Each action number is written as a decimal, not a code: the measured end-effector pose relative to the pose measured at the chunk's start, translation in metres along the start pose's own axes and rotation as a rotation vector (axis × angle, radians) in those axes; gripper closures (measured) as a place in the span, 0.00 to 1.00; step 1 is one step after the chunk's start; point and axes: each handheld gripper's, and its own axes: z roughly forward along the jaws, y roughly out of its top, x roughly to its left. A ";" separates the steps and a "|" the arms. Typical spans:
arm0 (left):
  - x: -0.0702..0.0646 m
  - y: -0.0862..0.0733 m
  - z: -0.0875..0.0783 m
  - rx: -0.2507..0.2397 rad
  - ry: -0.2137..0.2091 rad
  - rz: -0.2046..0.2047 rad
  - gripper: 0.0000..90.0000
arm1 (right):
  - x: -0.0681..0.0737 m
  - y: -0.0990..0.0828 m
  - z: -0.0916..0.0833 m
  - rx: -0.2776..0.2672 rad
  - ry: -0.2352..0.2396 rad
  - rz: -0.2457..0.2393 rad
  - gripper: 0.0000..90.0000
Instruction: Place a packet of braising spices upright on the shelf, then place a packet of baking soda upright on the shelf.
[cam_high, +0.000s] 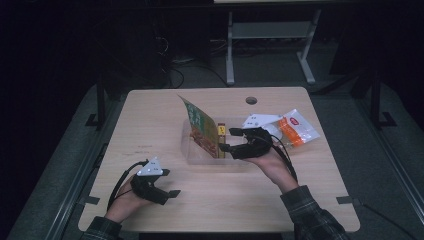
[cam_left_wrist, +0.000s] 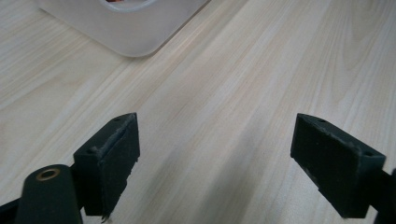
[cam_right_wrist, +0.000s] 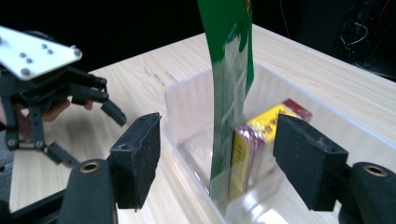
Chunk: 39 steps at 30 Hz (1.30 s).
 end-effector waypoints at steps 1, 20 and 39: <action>0.000 0.000 0.000 0.002 -0.001 0.001 0.16 | 0.000 -0.002 -0.003 0.002 -0.002 -0.006 0.35; -0.002 -0.002 -0.004 -0.037 0.009 -0.023 0.16 | -0.009 -0.057 -0.042 0.076 -0.039 0.011 0.36; -0.003 -0.003 -0.005 -0.034 0.013 -0.030 0.16 | -0.068 -0.087 -0.049 0.123 -0.186 0.107 0.51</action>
